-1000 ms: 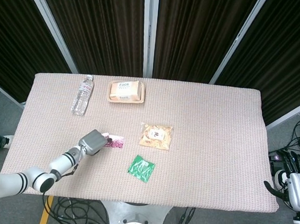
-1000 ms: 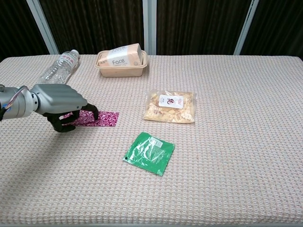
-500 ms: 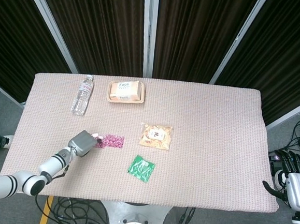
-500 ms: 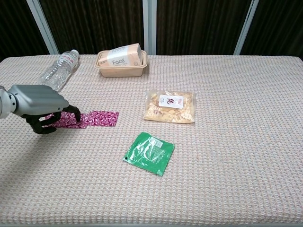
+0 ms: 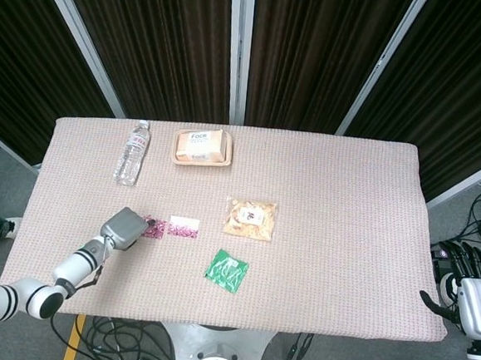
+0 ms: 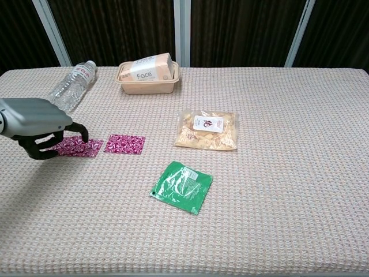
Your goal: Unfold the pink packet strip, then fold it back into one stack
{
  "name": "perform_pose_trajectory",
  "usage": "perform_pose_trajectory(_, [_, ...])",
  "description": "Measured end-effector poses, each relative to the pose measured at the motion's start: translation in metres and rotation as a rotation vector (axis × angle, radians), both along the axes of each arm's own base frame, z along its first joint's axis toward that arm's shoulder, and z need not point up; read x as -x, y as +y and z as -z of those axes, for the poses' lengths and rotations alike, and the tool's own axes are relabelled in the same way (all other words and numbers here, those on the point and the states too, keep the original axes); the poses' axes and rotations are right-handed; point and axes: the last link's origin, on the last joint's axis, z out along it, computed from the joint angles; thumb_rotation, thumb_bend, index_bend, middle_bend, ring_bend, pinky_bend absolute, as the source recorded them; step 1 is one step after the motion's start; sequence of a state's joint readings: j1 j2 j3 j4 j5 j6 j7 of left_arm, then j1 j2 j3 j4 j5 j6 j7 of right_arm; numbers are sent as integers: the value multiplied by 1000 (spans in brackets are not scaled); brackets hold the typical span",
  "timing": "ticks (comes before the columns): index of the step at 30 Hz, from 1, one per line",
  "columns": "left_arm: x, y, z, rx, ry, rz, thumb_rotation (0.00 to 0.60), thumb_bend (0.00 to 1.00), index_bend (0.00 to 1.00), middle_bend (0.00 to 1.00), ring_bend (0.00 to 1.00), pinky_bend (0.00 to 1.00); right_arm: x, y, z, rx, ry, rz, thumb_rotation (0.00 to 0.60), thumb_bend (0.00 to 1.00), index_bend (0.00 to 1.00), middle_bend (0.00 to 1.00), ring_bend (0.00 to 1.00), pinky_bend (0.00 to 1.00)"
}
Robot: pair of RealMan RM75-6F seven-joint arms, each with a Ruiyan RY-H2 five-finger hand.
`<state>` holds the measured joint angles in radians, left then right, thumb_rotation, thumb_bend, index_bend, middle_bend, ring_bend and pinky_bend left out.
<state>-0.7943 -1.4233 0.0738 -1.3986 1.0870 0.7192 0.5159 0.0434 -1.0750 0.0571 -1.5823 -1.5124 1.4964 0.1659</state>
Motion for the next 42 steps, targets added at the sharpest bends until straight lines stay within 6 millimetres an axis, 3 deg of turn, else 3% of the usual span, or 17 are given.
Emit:
perform_pose_trajectory(23, [38,-8,-18,-5,98,-88,600,494,298,874,811,883,1,-2,2,-6,-2,3,600,87,115,118,34,21])
perform_pose_trajectory(34, [43,-12,-27,-15,118,-94,600,494,303,874,811,881,0,-1,1,-2,-2,0,600,87,115,118,35,21])
perform_pose_trajectory(42, [28,-3,-37,-108,44,-72,600,486,303,871,810,881,-2,-1,0,3,1,-3,600,87,115,119,34,21])
